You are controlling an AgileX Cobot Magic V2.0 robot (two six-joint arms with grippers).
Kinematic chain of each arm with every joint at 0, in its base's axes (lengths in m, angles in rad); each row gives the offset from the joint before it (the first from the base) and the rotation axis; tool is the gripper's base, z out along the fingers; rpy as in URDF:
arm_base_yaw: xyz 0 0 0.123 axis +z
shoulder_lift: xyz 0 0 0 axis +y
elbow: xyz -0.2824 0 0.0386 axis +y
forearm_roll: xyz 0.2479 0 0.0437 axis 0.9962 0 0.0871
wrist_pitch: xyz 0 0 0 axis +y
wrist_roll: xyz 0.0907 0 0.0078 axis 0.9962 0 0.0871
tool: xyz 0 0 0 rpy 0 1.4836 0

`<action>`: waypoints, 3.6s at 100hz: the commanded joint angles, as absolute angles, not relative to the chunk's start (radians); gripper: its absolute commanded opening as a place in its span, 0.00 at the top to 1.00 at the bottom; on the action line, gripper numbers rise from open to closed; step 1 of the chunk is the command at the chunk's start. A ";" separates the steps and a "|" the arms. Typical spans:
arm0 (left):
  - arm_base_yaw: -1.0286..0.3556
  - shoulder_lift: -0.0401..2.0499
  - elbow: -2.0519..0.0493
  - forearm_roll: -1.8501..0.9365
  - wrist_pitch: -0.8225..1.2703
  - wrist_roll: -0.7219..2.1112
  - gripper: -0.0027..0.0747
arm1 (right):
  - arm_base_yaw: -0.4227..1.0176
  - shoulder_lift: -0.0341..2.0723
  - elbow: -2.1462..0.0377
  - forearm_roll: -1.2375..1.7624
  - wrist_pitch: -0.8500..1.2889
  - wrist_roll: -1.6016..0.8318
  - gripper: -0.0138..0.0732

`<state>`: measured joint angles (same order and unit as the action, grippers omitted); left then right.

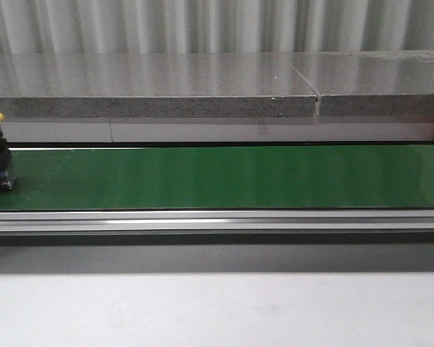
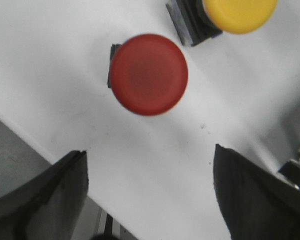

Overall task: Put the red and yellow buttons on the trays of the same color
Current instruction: 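Move the left gripper down over a red-capped button on the table, then close the left gripper on the red-capped button and lift it, then set the red button on the green belt and open the left gripper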

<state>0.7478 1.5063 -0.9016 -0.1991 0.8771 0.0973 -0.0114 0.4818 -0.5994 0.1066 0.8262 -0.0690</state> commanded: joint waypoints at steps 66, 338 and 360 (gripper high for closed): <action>0.753 1.605 -0.925 -0.232 0.628 0.086 0.30 | -0.014 0.482 -0.623 0.105 0.766 -0.075 0.98; 0.200 1.553 -1.202 -0.095 0.880 0.095 0.70 | -0.014 0.482 -0.623 0.105 0.766 -0.075 0.98; 0.200 1.551 -1.202 -0.112 0.866 0.097 0.25 | -0.014 0.482 -0.623 0.105 0.766 -0.075 0.98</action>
<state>0.2084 1.5862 -1.1720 -0.0886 0.9072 0.0973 -0.0114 0.4818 -0.5994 0.1066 0.8262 -0.0691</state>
